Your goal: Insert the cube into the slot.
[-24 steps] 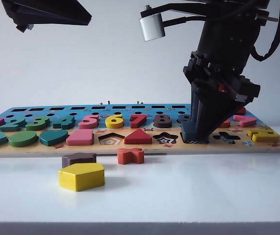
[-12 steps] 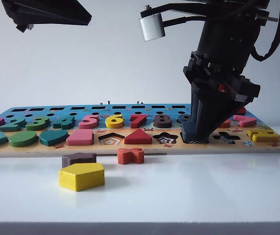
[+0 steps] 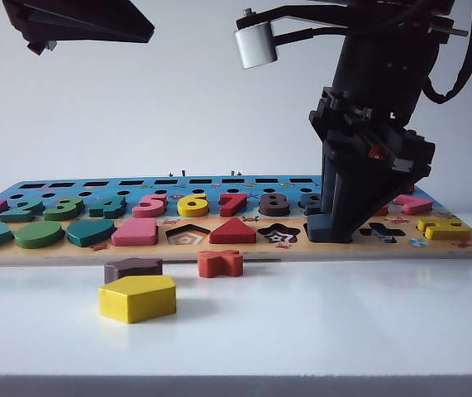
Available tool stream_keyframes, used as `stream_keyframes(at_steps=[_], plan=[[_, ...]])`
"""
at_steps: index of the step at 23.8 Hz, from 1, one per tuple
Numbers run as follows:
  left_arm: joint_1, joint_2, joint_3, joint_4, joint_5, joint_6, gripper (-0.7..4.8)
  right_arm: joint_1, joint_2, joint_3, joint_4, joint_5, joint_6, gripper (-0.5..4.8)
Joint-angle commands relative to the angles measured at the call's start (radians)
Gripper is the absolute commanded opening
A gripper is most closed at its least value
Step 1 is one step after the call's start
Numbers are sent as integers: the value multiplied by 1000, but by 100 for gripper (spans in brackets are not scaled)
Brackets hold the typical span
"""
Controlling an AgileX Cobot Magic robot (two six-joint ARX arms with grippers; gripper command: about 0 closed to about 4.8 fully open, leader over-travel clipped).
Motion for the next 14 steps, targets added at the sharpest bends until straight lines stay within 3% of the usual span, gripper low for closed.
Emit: stream_keyframes(at_steps=[1,8,14], plan=[[0,-2,3,11,2,6,17,1,-13,6,10,-6,12,272],[-1,-2,3,11,2,6,17,1,-84,56,-10,-10,106,271],[0,-2,3,11,2,6,17,2,-218,110,-8,-18,342,248]])
